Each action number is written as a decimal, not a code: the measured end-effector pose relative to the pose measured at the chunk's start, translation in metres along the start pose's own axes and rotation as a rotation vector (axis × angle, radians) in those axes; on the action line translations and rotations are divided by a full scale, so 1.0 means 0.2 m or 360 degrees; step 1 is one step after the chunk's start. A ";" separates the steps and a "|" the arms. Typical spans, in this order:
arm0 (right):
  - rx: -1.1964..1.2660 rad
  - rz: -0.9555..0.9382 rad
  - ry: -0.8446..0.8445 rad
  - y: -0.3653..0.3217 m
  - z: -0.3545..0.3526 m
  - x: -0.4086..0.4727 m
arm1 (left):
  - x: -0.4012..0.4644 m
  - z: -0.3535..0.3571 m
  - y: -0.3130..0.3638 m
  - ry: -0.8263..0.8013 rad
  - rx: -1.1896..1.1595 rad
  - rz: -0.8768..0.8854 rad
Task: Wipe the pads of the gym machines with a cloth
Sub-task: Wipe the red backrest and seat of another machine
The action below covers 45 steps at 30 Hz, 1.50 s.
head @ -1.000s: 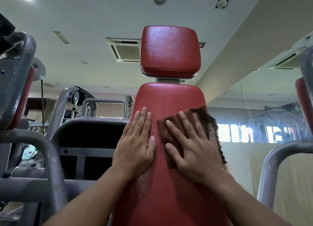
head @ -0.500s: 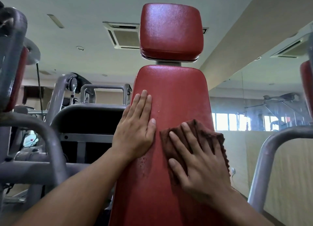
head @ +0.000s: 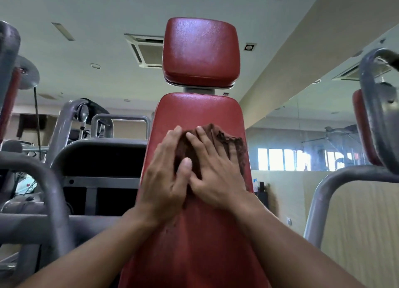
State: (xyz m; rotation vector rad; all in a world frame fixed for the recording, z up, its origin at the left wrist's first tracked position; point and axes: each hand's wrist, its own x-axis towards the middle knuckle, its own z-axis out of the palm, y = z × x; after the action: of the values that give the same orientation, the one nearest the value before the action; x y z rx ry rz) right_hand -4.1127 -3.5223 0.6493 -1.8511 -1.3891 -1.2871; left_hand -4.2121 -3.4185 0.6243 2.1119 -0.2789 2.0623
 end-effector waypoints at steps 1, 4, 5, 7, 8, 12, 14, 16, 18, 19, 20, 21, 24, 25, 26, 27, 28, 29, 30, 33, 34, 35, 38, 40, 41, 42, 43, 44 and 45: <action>0.0270 0.0002 0.0023 0.02 -0.02 0.00 | 0.00 0.04 0.04 -0.0089 -0.0012 0.0063; 0.1211 0.0225 0.0337 0.09 -0.09 0.02 | 0.06 0.17 0.09 -0.0301 0.0018 -0.0071; 0.1366 0.0343 0.0508 0.12 -0.11 0.02 | 0.08 0.21 0.08 -0.0340 0.0201 -0.0107; 0.1127 0.0437 0.0840 0.15 -0.13 0.03 | 0.08 0.26 0.03 -0.0391 0.0693 -0.0052; 0.0851 0.0389 0.0925 0.17 -0.12 0.02 | 0.07 0.28 0.02 -0.0403 0.0870 -0.0010; 0.0315 0.0224 0.0490 0.23 0.03 -0.06 | -0.03 0.22 -0.04 -0.0312 0.1031 -0.0049; 0.0169 0.0177 0.0407 0.25 0.10 -0.11 | -0.08 0.15 -0.08 -0.0322 0.1081 0.0030; 0.0005 0.0141 0.0392 0.26 0.10 -0.13 | -0.05 0.08 -0.08 -0.0402 0.1109 0.0024; -0.0143 0.0114 0.0347 0.25 0.10 -0.13 | 0.07 0.08 -0.07 -0.0503 0.1074 -0.0093; -0.0186 0.0088 0.0327 0.24 0.10 -0.13 | 0.14 0.09 -0.07 -0.0540 0.1096 -0.0146; -0.0214 0.0072 0.0319 0.24 0.10 -0.13 | 0.18 0.10 -0.08 -0.0554 0.1155 -0.0154; -0.0230 0.0072 0.0320 0.24 0.10 -0.13 | 0.20 0.11 -0.08 -0.0555 0.1196 -0.0145; -0.0201 0.0122 0.0298 0.24 0.10 -0.13 | 0.09 0.08 -0.10 -0.0539 0.1160 -0.0178; -0.0200 0.0128 0.0290 0.24 0.10 -0.13 | 0.03 0.06 -0.10 -0.0528 0.1139 -0.0204; -0.0196 0.0128 0.0288 0.24 0.10 -0.14 | -0.04 0.03 -0.10 -0.0532 0.1126 -0.0241; -0.0192 0.0129 0.0293 0.24 0.10 -0.15 | -0.07 0.01 -0.11 -0.0547 0.1120 -0.0270; -0.0191 0.0132 0.0295 0.23 0.10 -0.15 | -0.06 0.00 -0.12 -0.0558 0.1120 -0.0279; -0.0185 0.0134 0.0295 0.23 0.10 -0.15 | -0.03 -0.01 -0.12 -0.0549 0.1127 -0.0272; -0.0181 0.0138 0.0298 0.23 0.10 -0.15 | 0.03 -0.01 -0.11 -0.0531 0.1130 -0.0254; -0.0187 0.0131 0.0322 0.24 0.11 -0.14 | 0.20 0.05 -0.08 -0.0538 0.1063 -0.0285; -0.0181 0.0130 0.0323 0.24 0.11 -0.14 | 0.22 0.07 -0.07 -0.0550 0.1073 -0.0294; -0.0173 0.0131 0.0326 0.24 0.11 -0.14 | 0.23 0.09 -0.07 -0.0553 0.1080 -0.0299; -0.0145 0.0128 0.0316 0.24 0.11 -0.14 | 0.09 0.08 -0.07 -0.0509 0.1122 -0.0286; -0.0138 0.0134 0.0322 0.24 0.10 -0.14 | -0.05 0.05 -0.07 -0.0498 0.1184 -0.0241; -0.0138 0.0131 0.0325 0.24 0.10 -0.14 | -0.10 0.04 -0.08 -0.0514 0.1206 -0.0230; -0.0146 0.0129 0.0322 0.24 0.10 -0.14 | -0.11 0.03 -0.09 -0.0523 0.1208 -0.0212; -0.0155 0.0123 0.0318 0.24 0.10 -0.15 | -0.08 0.02 -0.10 -0.0512 0.1197 -0.0200; -0.0167 0.0118 0.0318 0.24 0.11 -0.15 | -0.02 0.02 -0.12 -0.0505 0.1177 -0.0202; -0.0177 0.0121 0.0323 0.24 0.11 -0.14 | 0.04 0.02 -0.13 -0.0510 0.1149 -0.0205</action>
State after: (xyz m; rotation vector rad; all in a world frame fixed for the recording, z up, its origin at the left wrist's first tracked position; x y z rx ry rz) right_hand -4.0609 -3.5359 0.6216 -1.7693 -1.1522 -1.4934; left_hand -4.2014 -3.3948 0.6330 2.7582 0.6490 1.9167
